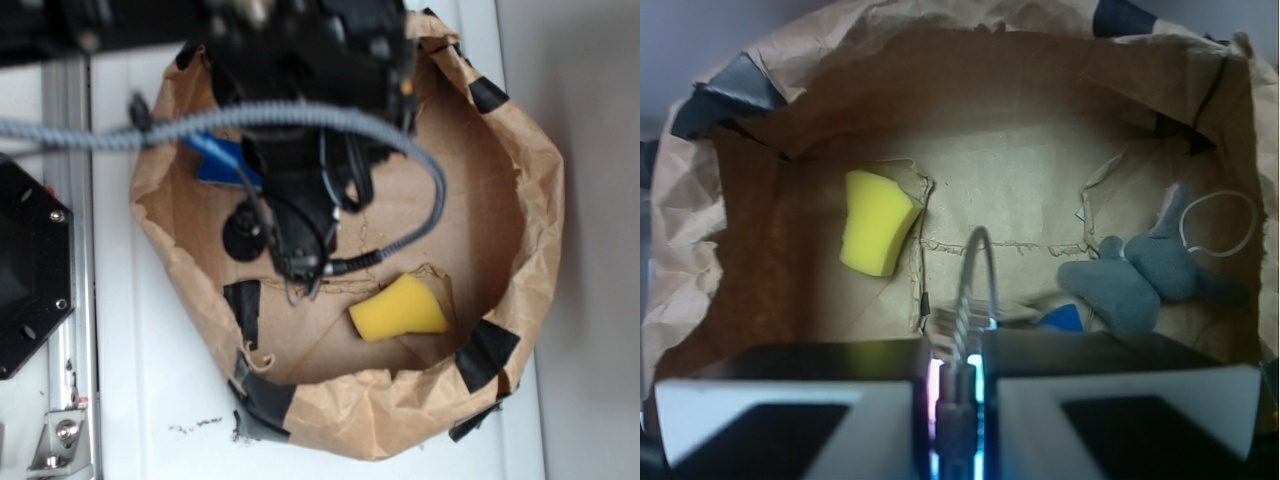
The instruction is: Grab the silver keys.
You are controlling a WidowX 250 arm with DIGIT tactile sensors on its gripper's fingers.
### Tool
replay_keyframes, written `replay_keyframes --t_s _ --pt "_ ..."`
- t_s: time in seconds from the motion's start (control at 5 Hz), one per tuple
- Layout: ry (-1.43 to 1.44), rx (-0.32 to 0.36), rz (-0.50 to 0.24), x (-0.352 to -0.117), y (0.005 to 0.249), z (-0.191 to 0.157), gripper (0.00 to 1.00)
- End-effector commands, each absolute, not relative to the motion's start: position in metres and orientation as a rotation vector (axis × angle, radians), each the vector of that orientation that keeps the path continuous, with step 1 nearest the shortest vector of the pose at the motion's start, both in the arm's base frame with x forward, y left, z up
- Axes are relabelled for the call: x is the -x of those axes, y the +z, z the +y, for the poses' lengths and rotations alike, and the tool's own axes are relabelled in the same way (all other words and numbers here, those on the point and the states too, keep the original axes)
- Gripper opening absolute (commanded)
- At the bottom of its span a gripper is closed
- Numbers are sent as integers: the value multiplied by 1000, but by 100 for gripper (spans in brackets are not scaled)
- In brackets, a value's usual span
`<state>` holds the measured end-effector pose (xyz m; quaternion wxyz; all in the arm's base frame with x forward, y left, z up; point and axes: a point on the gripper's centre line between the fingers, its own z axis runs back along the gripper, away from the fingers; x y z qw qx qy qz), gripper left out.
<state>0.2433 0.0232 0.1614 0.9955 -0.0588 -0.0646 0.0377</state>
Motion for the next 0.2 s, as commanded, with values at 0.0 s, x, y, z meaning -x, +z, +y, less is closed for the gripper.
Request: replay_keyframes --t_s 0.0 --pt "74 114 -169 -244 165 20 0"
